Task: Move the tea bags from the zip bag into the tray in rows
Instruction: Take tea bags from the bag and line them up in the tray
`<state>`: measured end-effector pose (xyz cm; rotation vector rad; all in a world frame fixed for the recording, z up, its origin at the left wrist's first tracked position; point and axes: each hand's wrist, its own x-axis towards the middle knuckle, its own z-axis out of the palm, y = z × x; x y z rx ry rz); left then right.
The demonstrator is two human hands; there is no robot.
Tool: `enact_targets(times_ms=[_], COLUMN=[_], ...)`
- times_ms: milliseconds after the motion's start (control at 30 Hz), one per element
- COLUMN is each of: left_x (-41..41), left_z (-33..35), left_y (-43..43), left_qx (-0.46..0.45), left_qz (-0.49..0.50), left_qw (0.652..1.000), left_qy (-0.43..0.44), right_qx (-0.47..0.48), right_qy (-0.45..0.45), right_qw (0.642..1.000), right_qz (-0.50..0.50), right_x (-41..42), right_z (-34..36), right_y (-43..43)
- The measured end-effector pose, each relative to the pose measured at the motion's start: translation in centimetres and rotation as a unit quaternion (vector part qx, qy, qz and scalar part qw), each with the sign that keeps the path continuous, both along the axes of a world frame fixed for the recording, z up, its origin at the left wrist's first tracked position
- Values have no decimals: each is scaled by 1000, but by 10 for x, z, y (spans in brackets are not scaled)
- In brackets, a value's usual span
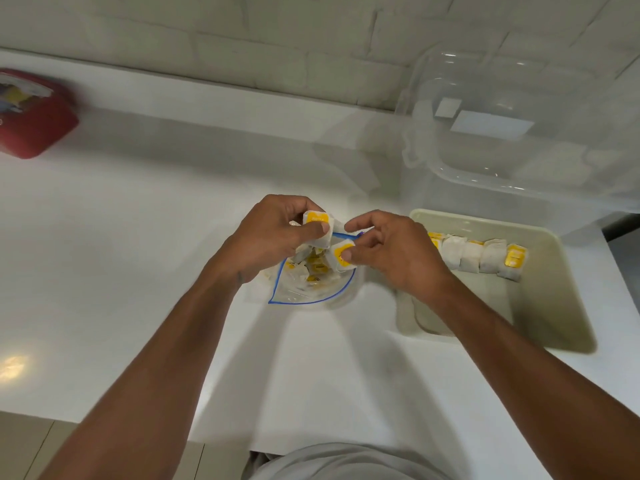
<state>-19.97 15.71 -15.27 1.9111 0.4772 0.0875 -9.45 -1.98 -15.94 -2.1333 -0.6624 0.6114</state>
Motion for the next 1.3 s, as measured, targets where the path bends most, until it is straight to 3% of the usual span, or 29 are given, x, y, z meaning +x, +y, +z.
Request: enact_targets(times_ms=[133, 333, 533, 633, 700, 933, 1133, 1300], left_x=[1, 11, 25, 40, 51, 90, 108, 118], left_z=[7, 14, 27, 37, 43, 35, 16, 3], left_y=[-6, -15, -25, -39, -52, -98, -129, -138], left_qx=[16, 105, 42, 132, 185, 246, 290, 332], left_qz=[-28, -10, -48, -69, -85, -149, -153, -135], left_qw=[999, 994, 997, 987, 977, 957, 943, 930], left_qy=[-8, 3, -35, -53, -60, -36, 55, 79], right_qx=[53, 2, 61, 59, 37, -62, -101, -133], right_qy=[36, 3, 67, 57, 43, -51, -30, -41], right_qw=[998, 999, 995, 996, 998, 997, 994, 990], right_qz=[10, 41, 36, 20, 14, 6, 14, 37], right_x=[11, 22, 46, 65, 72, 82, 91, 101], right_z=[18, 30, 57, 70, 75, 59, 39, 22], right_y=[-12, -23, -51, -71, -85, -121, -133, -136])
